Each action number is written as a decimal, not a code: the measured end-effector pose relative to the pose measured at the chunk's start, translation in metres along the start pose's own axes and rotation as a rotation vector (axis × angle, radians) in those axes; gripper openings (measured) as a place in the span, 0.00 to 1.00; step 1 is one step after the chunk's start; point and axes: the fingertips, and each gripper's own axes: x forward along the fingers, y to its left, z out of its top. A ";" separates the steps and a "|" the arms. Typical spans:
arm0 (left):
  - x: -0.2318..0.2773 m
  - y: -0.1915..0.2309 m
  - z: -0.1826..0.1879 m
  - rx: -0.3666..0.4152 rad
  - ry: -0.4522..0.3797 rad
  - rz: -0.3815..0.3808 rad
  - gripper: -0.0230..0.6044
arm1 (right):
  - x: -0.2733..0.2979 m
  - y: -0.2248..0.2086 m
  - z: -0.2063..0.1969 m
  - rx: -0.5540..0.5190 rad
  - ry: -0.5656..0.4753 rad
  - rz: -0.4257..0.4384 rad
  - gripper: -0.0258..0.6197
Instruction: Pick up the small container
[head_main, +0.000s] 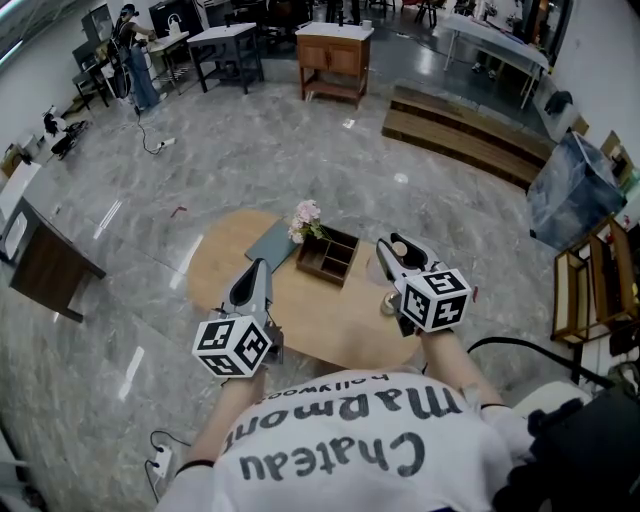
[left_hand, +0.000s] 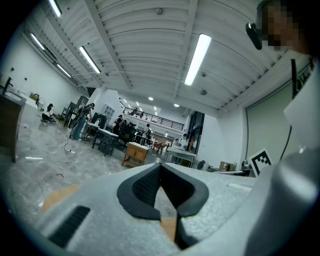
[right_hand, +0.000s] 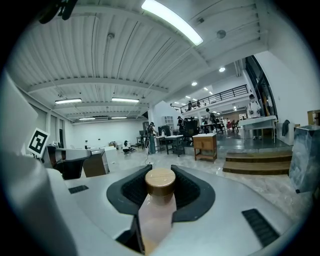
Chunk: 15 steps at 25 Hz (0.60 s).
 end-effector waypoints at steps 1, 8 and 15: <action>0.000 0.001 -0.001 0.000 0.000 0.000 0.06 | 0.001 0.000 -0.001 0.001 -0.001 -0.001 0.23; -0.001 0.009 0.000 0.001 0.004 0.006 0.06 | 0.006 0.004 -0.003 0.002 0.005 0.003 0.23; -0.002 0.012 -0.004 0.000 0.016 0.009 0.06 | 0.009 0.003 -0.013 0.015 0.024 -0.003 0.23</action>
